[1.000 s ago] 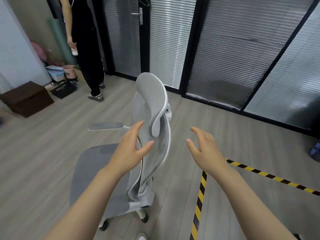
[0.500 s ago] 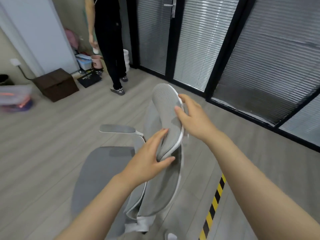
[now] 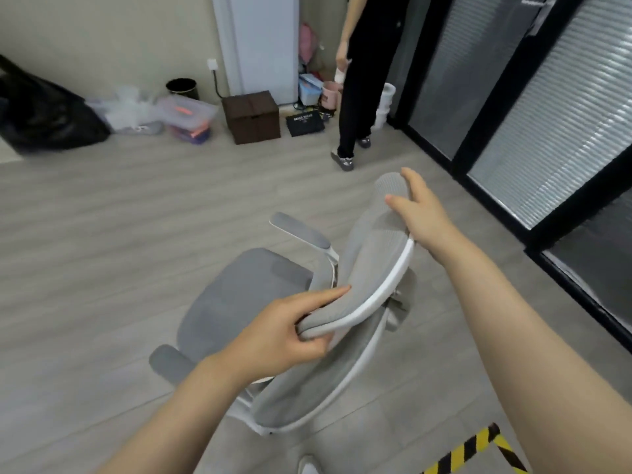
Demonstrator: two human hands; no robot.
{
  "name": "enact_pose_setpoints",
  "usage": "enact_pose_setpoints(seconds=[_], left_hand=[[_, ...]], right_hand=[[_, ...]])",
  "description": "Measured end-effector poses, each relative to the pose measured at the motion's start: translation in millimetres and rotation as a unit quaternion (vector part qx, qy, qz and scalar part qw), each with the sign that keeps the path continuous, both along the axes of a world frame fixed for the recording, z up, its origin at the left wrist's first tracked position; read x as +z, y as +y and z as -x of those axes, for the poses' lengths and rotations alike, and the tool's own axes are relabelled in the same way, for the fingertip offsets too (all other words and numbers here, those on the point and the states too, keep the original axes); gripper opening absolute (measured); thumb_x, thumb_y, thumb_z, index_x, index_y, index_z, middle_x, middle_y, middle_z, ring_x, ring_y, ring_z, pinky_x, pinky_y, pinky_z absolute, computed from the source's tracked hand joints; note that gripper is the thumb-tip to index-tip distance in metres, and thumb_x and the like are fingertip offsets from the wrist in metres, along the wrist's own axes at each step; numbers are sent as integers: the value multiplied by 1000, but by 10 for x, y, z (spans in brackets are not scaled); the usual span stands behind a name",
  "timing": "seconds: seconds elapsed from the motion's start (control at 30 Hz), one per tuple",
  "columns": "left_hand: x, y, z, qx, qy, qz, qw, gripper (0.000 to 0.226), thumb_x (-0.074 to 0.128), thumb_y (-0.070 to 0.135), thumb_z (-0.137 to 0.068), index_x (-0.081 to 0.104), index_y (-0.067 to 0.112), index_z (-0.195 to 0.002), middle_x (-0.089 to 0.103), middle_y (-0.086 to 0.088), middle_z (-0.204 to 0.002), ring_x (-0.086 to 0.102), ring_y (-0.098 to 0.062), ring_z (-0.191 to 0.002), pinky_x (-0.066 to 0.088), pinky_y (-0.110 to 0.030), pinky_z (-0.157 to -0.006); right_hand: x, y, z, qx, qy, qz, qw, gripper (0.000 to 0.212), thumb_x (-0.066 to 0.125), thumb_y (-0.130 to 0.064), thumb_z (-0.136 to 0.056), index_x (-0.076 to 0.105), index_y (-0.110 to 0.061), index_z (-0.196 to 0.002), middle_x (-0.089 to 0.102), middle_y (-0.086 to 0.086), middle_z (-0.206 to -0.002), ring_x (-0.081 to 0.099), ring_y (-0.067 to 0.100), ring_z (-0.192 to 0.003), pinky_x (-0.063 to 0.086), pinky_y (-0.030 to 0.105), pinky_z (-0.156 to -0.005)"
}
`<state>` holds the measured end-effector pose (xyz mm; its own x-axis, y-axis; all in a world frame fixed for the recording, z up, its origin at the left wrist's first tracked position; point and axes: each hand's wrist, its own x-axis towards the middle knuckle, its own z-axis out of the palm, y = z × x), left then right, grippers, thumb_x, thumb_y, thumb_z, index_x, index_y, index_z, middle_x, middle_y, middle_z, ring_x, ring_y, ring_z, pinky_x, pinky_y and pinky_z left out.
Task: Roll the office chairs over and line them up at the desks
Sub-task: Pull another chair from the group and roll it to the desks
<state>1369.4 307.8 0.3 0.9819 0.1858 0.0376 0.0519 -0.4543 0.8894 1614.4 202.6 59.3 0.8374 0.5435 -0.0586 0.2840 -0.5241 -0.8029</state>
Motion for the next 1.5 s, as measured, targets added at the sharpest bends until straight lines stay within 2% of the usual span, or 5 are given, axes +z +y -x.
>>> enact_pose_setpoints(seconds=[0.43,0.67,0.97,1.17,1.5], left_hand=[[6,535,1131,169,-6,36,985,61,60,-9,-81,65,41,-116,73,14,-103,66,-4,-96,49,-19,-83],[-91,898,2143,312,-27,65,947,32,70,46,-68,67,43,-100,70,20,-93,64,1,-88,47,-16,-77],[-149,1524,3235,416,-46,47,907,27,53,54,-77,64,32,-87,61,16,-78,52,-3,-72,40,-19,-65],[-143,1791,4182,491,-61,13,869,61,37,59,-85,60,3,-86,56,-19,-82,49,-11,-76,37,-27,-69],[-46,2069,5714,629,-41,9,776,61,34,67,-84,62,13,-75,58,4,-72,54,-11,-72,42,-35,-72]], right_hand=[[1,797,966,80,-94,40,992,69,51,-31,-96,21,-13,-154,12,8,-162,23,25,-147,21,38,-117],[-52,1228,1987,182,-159,41,970,54,55,-37,-94,41,-20,-143,0,9,-163,17,31,-148,22,43,-119],[-107,2072,2972,272,-219,16,937,44,45,-57,-90,62,-20,-107,34,6,-153,25,30,-143,22,39,-114],[-146,2675,3877,319,-244,-19,915,68,22,-72,-82,64,-21,-99,46,6,-144,26,33,-141,18,46,-119],[-249,3538,5418,437,-281,-68,852,62,21,-68,-90,63,-23,-89,58,4,-133,29,27,-144,6,46,-122]])
